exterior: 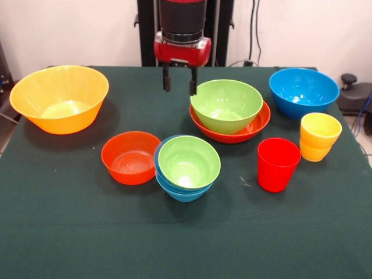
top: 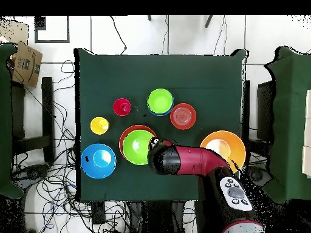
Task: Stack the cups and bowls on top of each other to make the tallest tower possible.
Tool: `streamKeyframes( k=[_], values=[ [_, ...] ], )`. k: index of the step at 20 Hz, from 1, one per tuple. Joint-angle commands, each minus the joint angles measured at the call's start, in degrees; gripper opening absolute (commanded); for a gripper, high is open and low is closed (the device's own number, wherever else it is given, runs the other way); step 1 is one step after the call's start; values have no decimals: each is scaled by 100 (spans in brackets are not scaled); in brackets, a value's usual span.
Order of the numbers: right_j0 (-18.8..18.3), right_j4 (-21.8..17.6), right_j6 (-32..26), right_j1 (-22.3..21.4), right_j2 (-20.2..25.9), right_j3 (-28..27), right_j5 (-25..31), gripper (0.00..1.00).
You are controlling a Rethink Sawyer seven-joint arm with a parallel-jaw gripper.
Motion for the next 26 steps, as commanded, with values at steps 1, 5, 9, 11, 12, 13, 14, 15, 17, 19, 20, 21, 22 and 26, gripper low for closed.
streamKeyframes(
  k=[1, 5, 9, 11, 12, 13, 14, 15, 17, 19, 20, 21, 22, 26],
  values=[
    [264, -536, 178, 532, -16, -75, -230, 100],
    [398, -649, 317, 756, -187, -149, -488, 100],
    [346, -667, 302, 722, -168, -103, -484, 100],
    [233, -615, 205, 584, -55, -59, -306, 100],
    [170, -599, 158, 504, -9, -25, -233, 100],
    [109, -567, 92, 387, 54, 9, -96, 100],
    [49, -548, 38, 294, 100, 50, -10, 100],
    [-11, -529, -15, 201, 146, 91, 75, 100],
    [-64, -510, -61, 130, 198, 111, 158, 100],
    [-116, -484, -103, 64, 254, 135, 234, 100],
    [-176, -443, -140, -49, 322, 202, 314, 100],
    [-198, -417, -157, -101, 360, 223, 371, 100],
    [-243, -373, -190, -207, 423, 284, 460, 100],
    [-304, -362, -244, -333, 491, 308, 610, 100]
  ],
)
